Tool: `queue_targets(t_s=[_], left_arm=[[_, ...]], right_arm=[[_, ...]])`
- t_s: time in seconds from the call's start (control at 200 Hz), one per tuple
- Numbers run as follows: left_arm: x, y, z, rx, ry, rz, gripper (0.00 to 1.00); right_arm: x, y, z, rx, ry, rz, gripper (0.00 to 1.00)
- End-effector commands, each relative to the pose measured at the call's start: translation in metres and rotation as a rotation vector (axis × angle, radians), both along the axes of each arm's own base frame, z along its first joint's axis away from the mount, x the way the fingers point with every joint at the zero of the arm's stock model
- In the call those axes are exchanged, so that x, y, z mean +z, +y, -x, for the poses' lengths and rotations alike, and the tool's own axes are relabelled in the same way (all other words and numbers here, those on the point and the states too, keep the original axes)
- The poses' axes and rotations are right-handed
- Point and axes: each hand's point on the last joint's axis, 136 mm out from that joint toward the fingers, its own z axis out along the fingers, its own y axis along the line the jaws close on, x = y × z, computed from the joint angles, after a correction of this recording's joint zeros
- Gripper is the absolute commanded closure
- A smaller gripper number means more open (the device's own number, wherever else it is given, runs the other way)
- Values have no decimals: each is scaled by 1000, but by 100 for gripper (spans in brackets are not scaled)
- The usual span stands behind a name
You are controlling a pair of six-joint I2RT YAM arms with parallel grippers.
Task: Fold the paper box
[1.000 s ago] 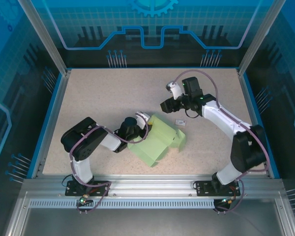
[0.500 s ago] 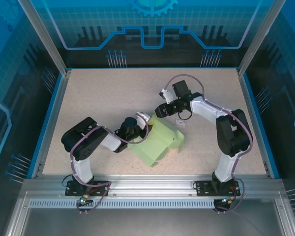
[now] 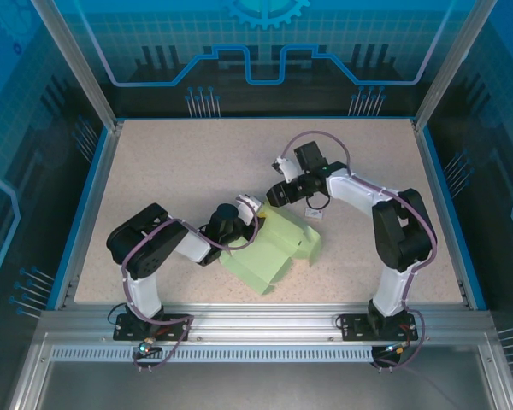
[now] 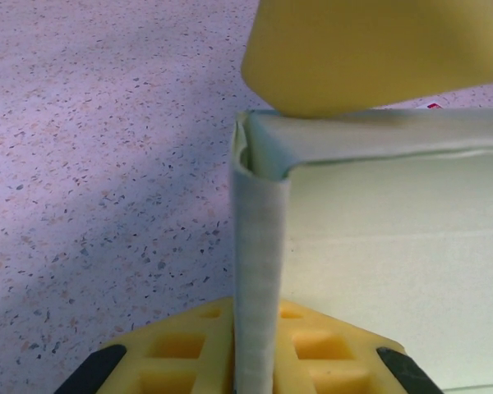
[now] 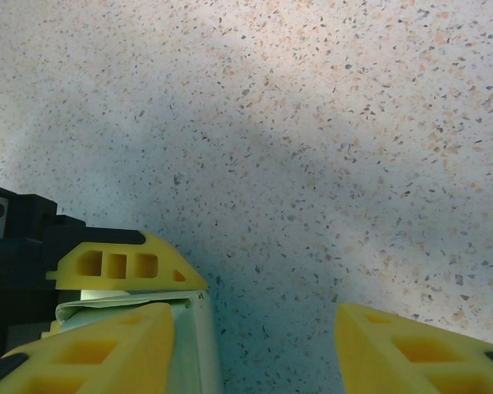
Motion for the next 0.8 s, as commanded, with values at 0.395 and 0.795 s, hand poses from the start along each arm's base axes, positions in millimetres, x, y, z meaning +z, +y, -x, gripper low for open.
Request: queue_targets(t_s=[0.395,0.795], left_arm=[[3,8,-1,53,-5,-14,90],[28,51,-14,355,76,-3,92]], right_arm=[[48,-24,4,-62,-115,52,43],[97,-72,54,-281,-129,227,39]])
